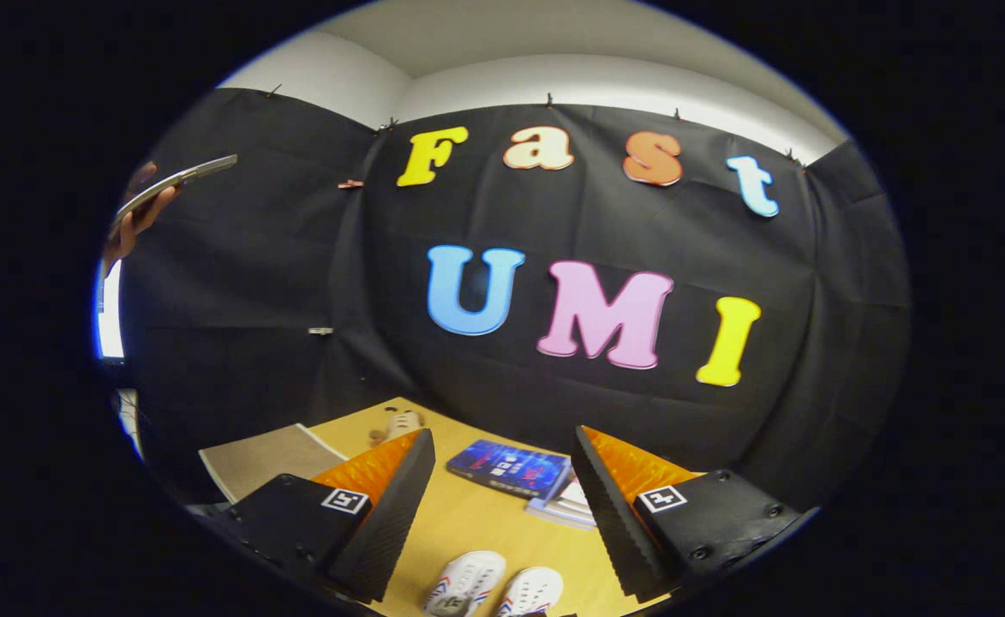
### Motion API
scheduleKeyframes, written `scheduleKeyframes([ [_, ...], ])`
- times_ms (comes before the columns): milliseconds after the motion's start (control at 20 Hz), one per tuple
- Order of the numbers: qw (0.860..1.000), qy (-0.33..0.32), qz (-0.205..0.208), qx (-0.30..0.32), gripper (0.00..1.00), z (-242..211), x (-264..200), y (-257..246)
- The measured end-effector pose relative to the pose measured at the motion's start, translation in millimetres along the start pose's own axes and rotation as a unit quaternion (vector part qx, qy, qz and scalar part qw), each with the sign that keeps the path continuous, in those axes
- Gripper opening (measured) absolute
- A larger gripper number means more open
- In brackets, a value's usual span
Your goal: Open the storage box then place both shoes into the box .Put the left shoe in first, then the right shoe, with the right side of both shoes facing outward in a uniform manner.
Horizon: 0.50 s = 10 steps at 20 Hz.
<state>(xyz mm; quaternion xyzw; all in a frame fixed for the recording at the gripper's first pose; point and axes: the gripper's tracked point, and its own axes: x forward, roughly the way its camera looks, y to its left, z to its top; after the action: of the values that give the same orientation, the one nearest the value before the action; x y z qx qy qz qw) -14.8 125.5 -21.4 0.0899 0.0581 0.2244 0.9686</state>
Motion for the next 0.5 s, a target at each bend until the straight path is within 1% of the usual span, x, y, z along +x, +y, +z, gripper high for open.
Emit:
scheduleKeyframes([
  [150, 0.995, 0.024, 0.084, 0.047, 0.98, -16, 16, 45],
  [250, 0.984, 0.042, 0.142, 0.096, 0.98, -28, 29, 75],
  [350, 0.966, 0.060, 0.201, 0.148, 0.99, -41, 35, 106],
  [400, 0.955, 0.075, 0.230, 0.173, 1.00, -50, 39, 122],
  [450, 0.941, 0.091, 0.258, 0.199, 0.98, -59, 41, 137],
  [500, 0.924, 0.112, 0.287, 0.226, 0.98, -70, 42, 151],
])
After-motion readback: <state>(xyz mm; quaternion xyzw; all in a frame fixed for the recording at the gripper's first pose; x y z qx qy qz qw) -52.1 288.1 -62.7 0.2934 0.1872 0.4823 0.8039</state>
